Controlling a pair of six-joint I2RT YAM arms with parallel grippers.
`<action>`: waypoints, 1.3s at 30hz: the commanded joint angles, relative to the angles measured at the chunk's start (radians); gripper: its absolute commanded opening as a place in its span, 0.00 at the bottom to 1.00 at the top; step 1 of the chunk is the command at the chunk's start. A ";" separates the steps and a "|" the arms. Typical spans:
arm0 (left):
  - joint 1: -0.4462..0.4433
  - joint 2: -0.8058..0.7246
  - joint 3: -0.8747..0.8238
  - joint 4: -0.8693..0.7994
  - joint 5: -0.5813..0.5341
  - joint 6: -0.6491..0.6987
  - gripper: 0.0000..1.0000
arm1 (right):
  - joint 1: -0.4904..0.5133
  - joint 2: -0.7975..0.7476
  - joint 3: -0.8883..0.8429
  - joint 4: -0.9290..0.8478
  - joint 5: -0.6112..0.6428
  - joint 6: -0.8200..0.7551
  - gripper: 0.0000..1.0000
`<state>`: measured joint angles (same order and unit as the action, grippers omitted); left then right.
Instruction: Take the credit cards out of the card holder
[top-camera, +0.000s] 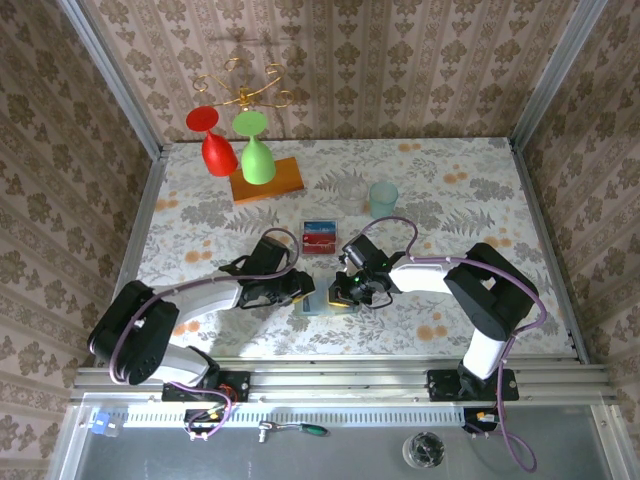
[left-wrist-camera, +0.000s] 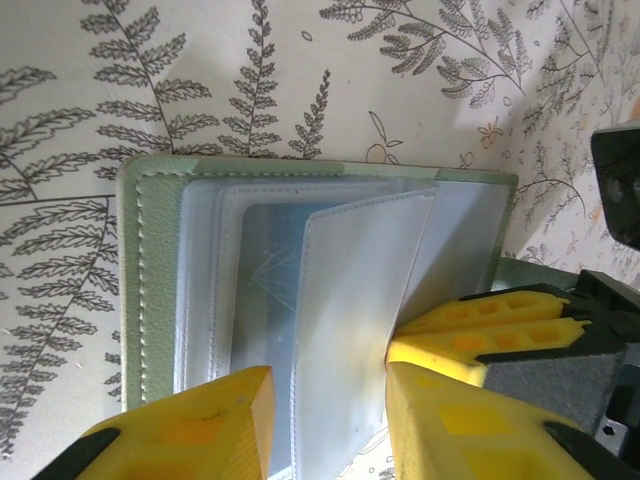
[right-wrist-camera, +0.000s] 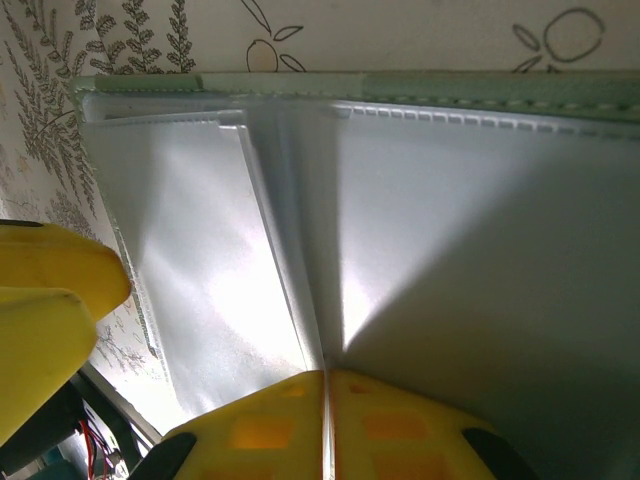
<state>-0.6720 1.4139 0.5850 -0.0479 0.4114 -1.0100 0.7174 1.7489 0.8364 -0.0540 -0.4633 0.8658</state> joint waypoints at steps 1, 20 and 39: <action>0.000 0.018 0.012 0.021 0.017 0.007 0.36 | 0.002 0.000 0.009 -0.032 0.027 -0.013 0.12; -0.009 0.039 0.030 0.060 0.032 -0.008 0.27 | 0.002 -0.024 0.010 -0.032 0.024 -0.010 0.12; -0.077 0.092 0.146 0.040 0.005 -0.022 0.40 | -0.098 -0.270 -0.063 -0.129 0.055 -0.064 0.20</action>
<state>-0.7280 1.4788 0.6914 0.0002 0.4248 -1.0203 0.6346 1.5188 0.7998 -0.1261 -0.4240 0.8330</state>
